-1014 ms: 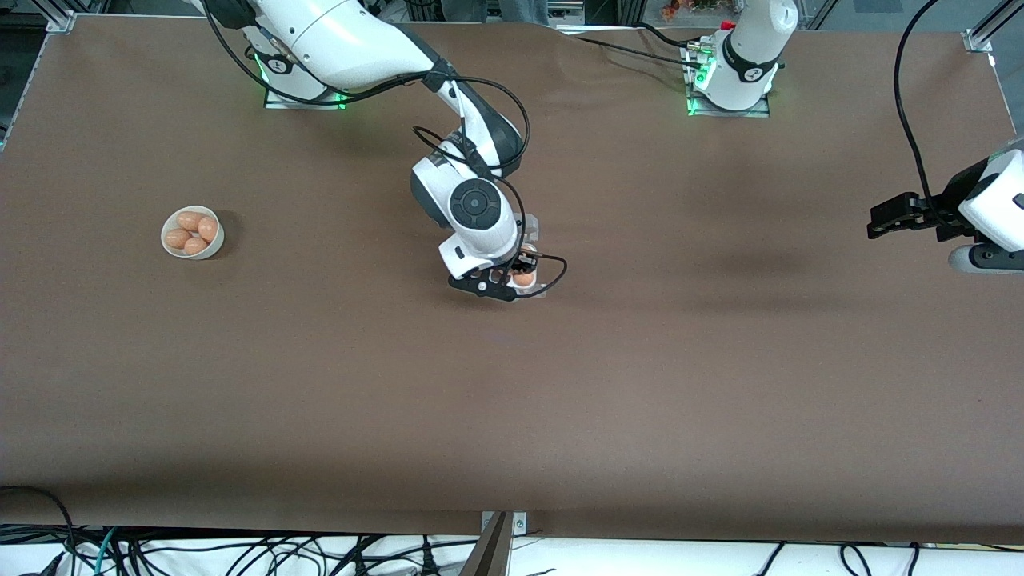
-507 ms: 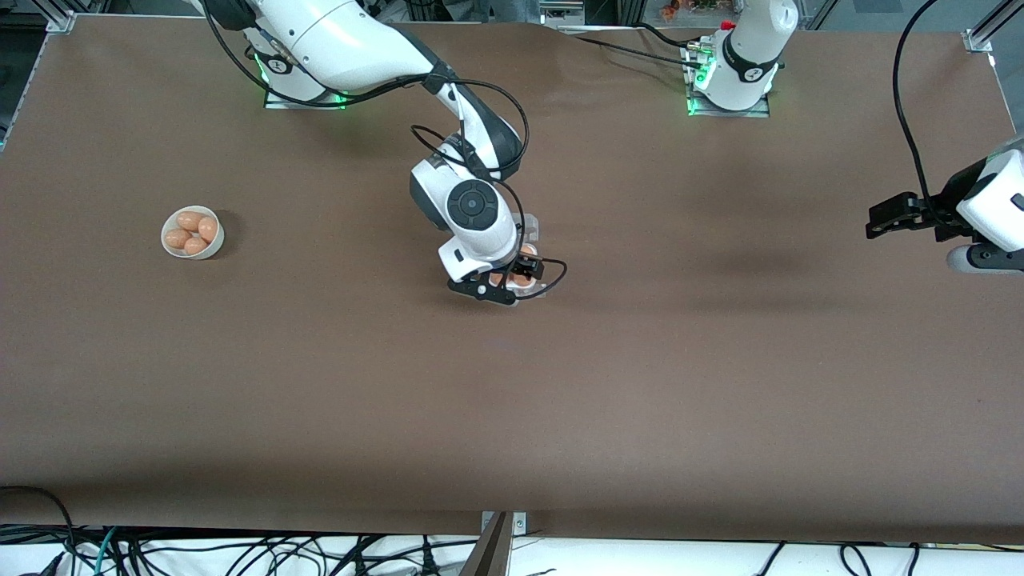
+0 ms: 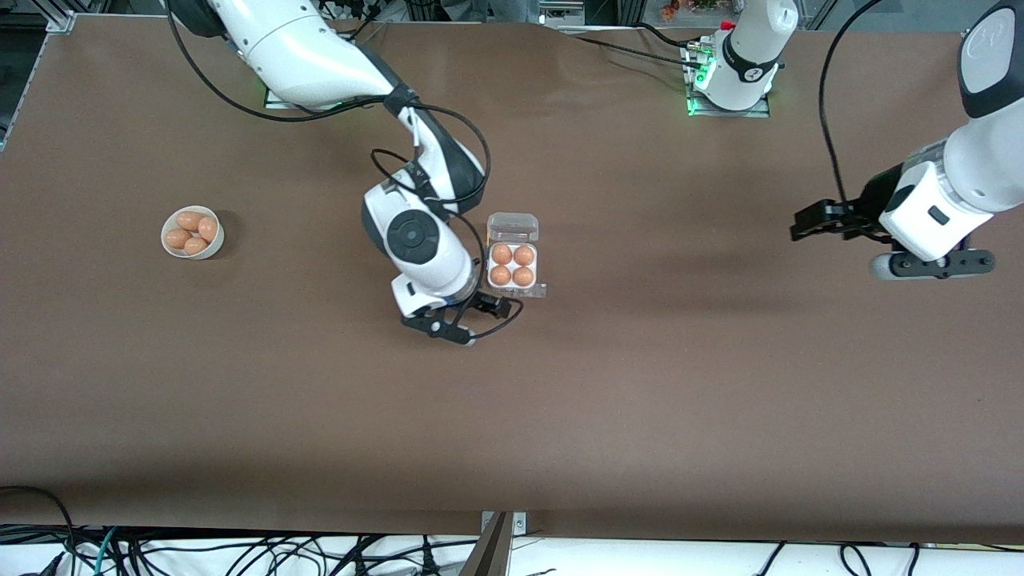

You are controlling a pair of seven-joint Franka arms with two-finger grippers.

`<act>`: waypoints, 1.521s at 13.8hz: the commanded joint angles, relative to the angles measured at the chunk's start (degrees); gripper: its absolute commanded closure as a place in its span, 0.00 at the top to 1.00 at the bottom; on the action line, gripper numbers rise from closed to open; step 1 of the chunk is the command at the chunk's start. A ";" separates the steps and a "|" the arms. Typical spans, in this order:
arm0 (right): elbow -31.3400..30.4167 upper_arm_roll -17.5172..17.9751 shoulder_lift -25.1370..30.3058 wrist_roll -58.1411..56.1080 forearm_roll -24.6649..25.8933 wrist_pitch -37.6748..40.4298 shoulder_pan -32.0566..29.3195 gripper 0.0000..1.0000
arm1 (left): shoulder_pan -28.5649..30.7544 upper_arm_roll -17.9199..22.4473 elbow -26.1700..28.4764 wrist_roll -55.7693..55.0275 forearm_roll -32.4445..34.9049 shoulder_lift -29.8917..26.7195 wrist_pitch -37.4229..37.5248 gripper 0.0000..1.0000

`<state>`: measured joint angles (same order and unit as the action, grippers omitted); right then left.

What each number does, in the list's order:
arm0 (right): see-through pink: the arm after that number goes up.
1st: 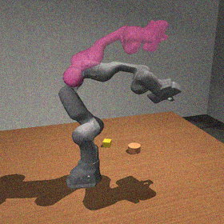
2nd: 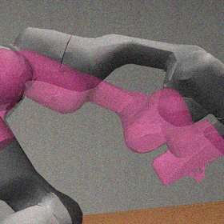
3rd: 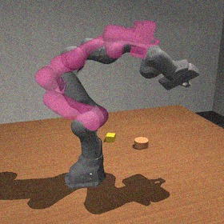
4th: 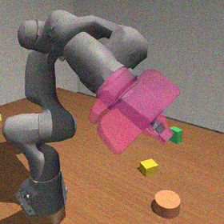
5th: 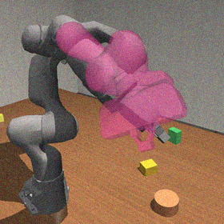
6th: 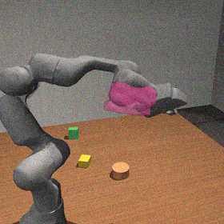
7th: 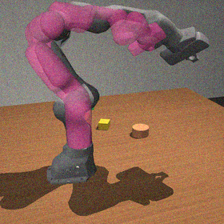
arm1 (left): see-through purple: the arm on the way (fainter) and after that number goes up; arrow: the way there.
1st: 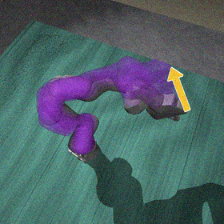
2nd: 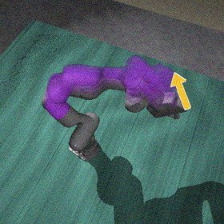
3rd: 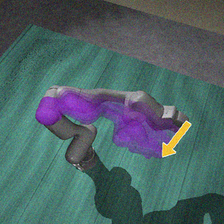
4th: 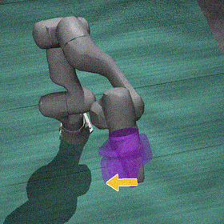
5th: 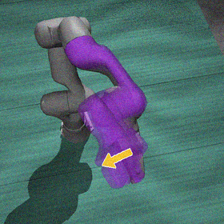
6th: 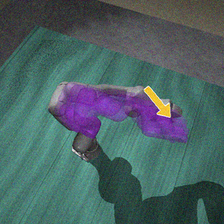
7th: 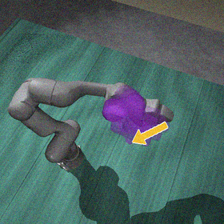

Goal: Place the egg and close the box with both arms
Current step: 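Withdraw the right gripper while the left gripper reaches the carton lid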

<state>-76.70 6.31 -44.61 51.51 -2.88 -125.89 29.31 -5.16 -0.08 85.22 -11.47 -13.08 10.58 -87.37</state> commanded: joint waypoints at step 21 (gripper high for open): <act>-24.29 -6.05 42.74 -42.90 10.26 22.61 -22.53 1.00 | -28.23 0.44 -4.71 -19.20 -25.68 25.45 3.53 0.00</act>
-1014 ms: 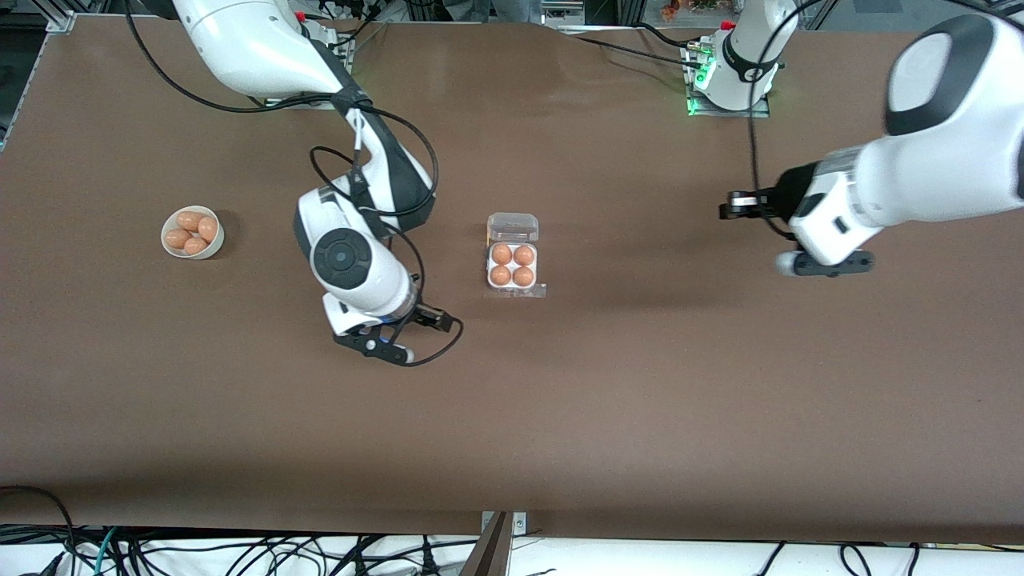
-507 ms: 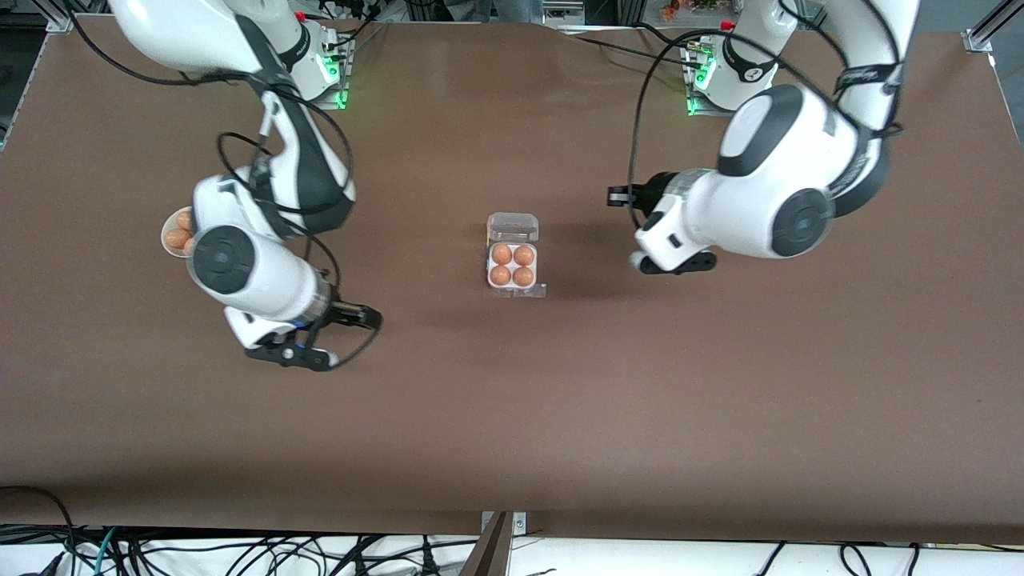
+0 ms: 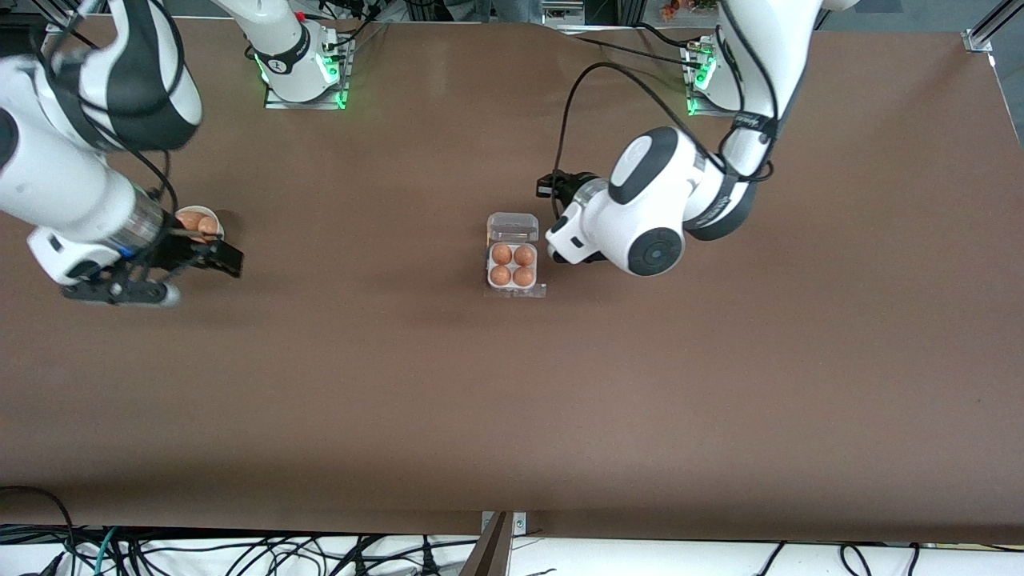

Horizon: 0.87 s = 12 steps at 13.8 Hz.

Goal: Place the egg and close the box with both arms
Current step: 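Press the clear lid down over the eggs with the left gripper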

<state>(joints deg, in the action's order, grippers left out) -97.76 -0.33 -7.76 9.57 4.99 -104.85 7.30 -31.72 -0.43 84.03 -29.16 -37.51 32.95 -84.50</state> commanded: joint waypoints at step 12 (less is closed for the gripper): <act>-1.38 -0.99 12.42 -4.38 -3.05 7.47 -5.01 1.00 | -6.60 0.96 -3.43 -1.43 -0.11 8.98 -8.49 0.00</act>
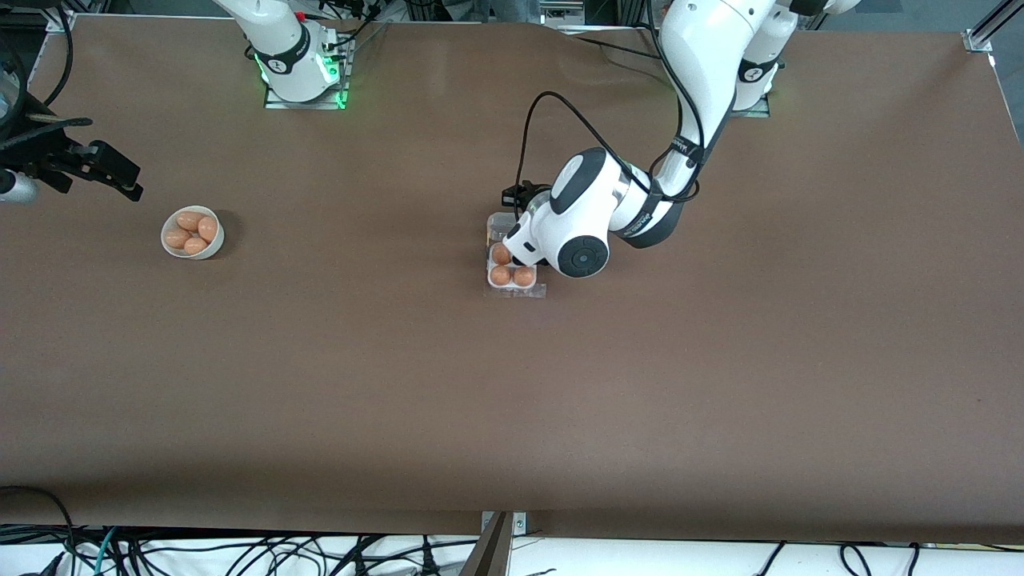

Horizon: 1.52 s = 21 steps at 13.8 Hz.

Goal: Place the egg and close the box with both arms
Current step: 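Press the clear lid down over the eggs with the left gripper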

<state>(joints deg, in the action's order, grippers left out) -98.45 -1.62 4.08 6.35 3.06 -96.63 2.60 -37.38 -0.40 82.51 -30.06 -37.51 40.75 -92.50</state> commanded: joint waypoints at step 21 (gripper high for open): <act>-0.07 -0.49 -1.71 -2.04 -1.12 -1.89 -1.11 1.00 | 3.80 9.45 -9.97 0.35 9.60 -2.34 -7.19 0.41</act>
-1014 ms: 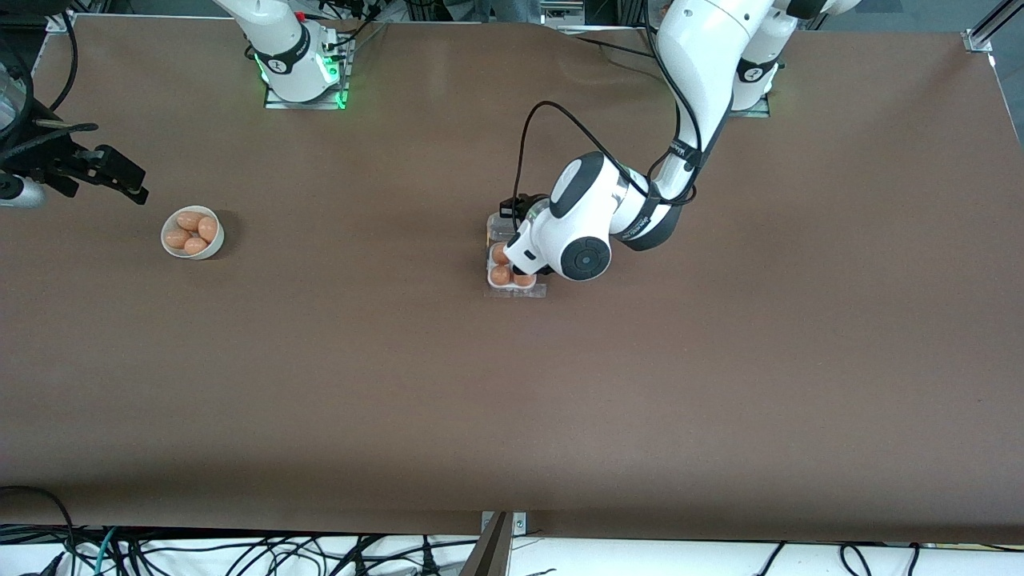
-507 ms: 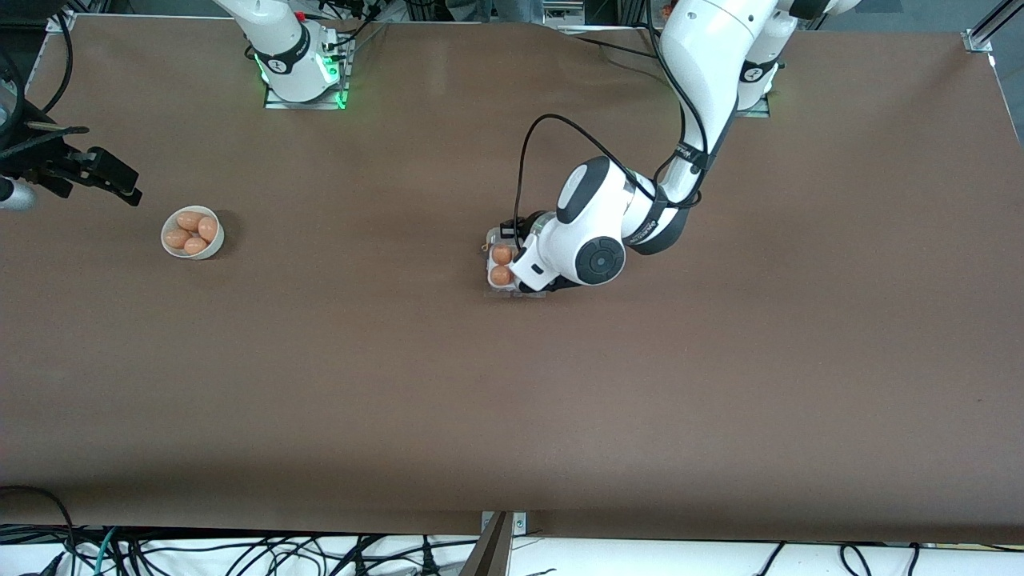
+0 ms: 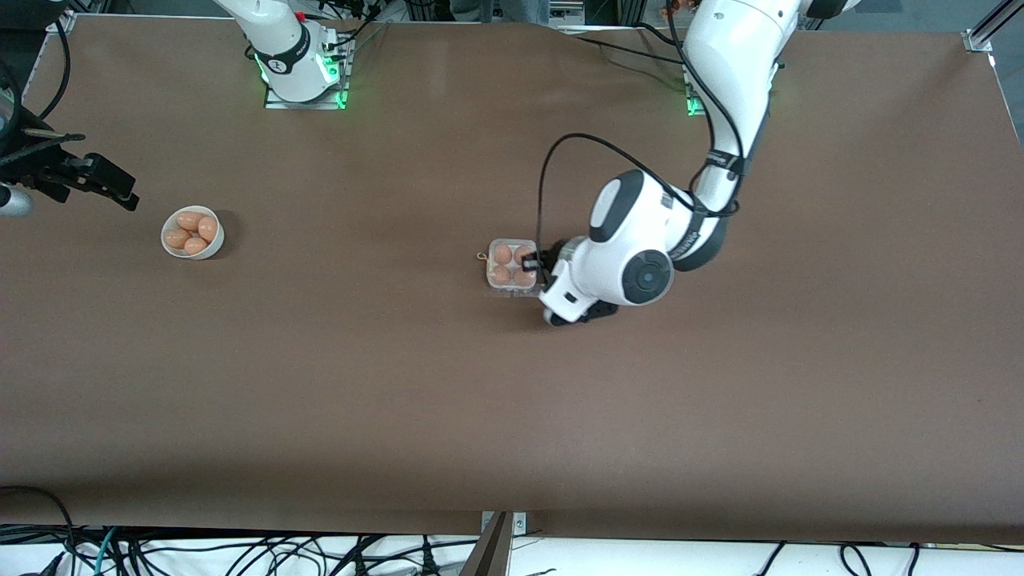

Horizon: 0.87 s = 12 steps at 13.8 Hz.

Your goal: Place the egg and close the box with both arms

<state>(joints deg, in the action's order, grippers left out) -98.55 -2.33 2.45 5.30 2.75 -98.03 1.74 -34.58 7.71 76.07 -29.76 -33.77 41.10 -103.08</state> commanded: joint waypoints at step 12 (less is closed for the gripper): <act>0.03 0.22 -0.25 -1.17 -0.81 -0.41 -0.25 1.00 | 17.25 3.89 -15.60 13.92 33.06 -8.40 20.46 1.00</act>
<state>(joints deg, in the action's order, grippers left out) -98.55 -2.27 1.96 5.25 2.74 -98.28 1.75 -19.94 12.08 61.15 -19.95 -2.07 33.87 -84.45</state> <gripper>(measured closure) 0.000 0.000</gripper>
